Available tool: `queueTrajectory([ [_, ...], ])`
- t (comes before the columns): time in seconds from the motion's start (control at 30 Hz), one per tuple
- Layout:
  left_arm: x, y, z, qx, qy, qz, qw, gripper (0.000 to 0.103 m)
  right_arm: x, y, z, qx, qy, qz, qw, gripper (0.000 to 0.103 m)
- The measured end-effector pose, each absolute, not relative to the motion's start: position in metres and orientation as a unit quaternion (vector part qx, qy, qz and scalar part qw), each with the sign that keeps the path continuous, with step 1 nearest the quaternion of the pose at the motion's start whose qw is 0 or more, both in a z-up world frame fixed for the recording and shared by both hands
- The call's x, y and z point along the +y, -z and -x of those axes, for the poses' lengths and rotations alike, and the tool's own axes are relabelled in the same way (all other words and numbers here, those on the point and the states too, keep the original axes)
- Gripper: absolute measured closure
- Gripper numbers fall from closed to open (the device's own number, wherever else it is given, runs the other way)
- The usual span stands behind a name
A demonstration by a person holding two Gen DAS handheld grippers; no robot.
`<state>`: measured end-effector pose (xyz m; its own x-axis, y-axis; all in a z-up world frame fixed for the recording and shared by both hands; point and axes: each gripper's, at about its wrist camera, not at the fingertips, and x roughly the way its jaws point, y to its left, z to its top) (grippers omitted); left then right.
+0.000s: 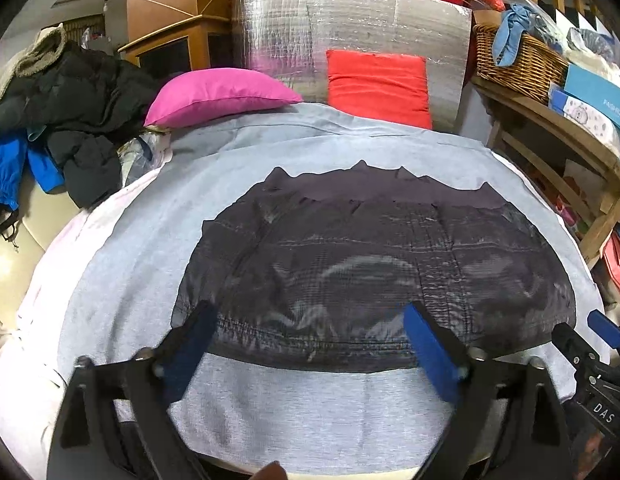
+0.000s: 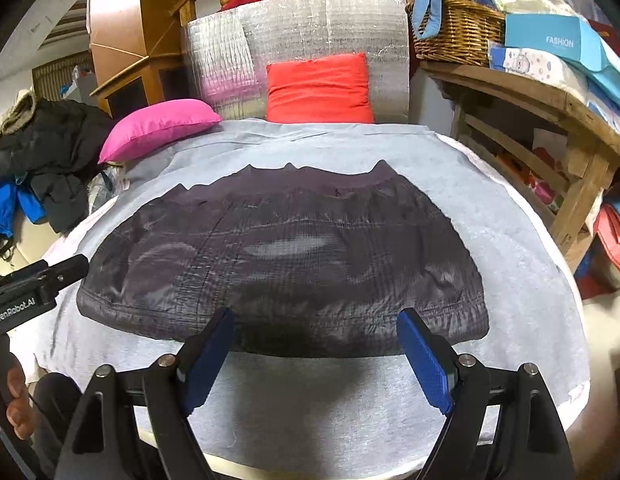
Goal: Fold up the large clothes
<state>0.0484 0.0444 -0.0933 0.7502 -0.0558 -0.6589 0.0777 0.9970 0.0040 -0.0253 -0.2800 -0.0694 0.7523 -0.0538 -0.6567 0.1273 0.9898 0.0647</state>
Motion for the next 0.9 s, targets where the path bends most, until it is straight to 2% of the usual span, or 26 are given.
queueTrajectory([
  [0.9, 0.037, 0.086, -0.051, 0.354, 0.064, 0.001, 0.933, 0.005, -0.273, 0.056, 0.022, 0.333, 0.06, -0.021, 0.941, 0.018],
])
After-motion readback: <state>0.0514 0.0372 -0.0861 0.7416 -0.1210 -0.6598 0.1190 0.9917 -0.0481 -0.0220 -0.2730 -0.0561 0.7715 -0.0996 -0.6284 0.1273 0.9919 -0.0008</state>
